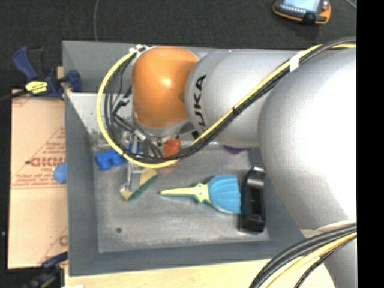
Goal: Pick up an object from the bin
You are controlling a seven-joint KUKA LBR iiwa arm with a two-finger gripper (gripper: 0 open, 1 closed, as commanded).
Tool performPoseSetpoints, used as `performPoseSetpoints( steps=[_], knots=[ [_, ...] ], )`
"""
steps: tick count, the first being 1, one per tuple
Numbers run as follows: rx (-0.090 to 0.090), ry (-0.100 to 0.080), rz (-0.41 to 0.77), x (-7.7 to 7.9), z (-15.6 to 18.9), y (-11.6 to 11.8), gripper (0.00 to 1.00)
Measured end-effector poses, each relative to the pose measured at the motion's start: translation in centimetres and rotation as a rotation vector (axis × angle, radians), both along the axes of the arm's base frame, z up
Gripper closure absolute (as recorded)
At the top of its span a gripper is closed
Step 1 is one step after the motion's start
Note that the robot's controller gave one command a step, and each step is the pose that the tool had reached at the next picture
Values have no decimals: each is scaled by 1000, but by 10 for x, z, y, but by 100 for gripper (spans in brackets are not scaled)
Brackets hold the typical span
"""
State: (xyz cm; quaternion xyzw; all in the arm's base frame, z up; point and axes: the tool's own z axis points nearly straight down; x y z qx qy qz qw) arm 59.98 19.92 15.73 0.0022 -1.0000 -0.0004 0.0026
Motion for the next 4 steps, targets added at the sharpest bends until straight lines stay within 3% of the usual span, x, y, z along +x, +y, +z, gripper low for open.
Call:
performPoseSetpoints(
  steps=[1, 2, 4],
  knots=[
    [2, -8, -5, 2, 5, -1, 0],
    [1, -7, 246, 54, -89, -5, 0],
    [5, -17, 234, 55, -85, -3, 0]
  ],
)
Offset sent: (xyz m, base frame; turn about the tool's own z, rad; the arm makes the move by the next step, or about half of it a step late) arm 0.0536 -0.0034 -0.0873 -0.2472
